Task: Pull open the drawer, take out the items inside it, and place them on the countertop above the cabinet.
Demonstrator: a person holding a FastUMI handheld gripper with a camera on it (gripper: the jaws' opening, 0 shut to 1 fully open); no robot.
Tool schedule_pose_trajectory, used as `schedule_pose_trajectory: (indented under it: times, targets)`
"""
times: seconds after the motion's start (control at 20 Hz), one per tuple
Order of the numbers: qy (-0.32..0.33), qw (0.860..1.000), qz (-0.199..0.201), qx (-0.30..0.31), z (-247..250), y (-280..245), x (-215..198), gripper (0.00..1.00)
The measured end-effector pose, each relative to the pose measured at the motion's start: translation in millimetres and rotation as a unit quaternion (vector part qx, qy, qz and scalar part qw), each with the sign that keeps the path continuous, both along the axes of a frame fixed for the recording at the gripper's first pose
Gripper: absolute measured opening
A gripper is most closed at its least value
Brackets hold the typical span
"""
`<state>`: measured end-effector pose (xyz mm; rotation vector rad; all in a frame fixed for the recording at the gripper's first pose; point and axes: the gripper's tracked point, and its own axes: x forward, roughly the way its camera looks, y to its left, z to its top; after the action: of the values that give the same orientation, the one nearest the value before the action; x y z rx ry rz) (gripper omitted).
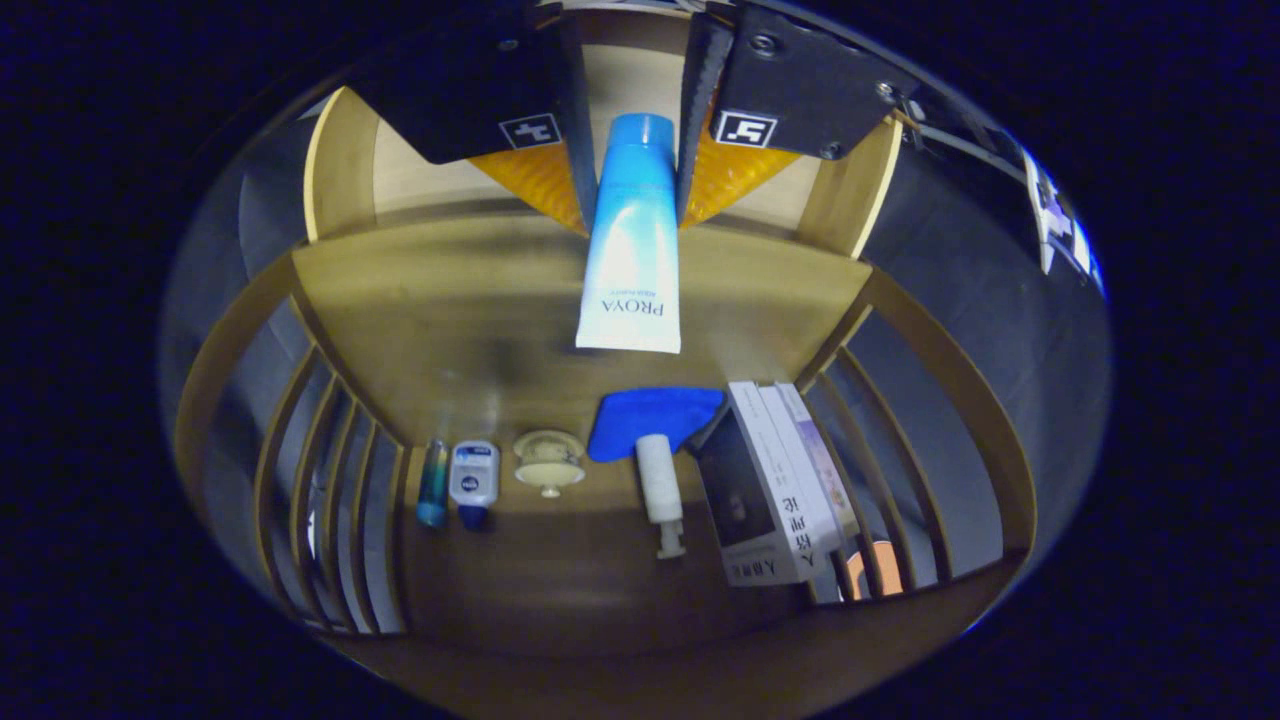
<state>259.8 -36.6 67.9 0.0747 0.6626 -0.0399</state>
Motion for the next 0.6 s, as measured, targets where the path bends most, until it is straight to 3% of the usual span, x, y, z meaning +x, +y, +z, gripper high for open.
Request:
schedule_pose_trajectory:
  times: [0.25,0.6]
  targets:
    - [-0.034,0.999,0.007,-0.014,13,-1,30,0.42]
    - [-0.023,0.999,-0.025,-0.041,-3,-24,73,0.43]
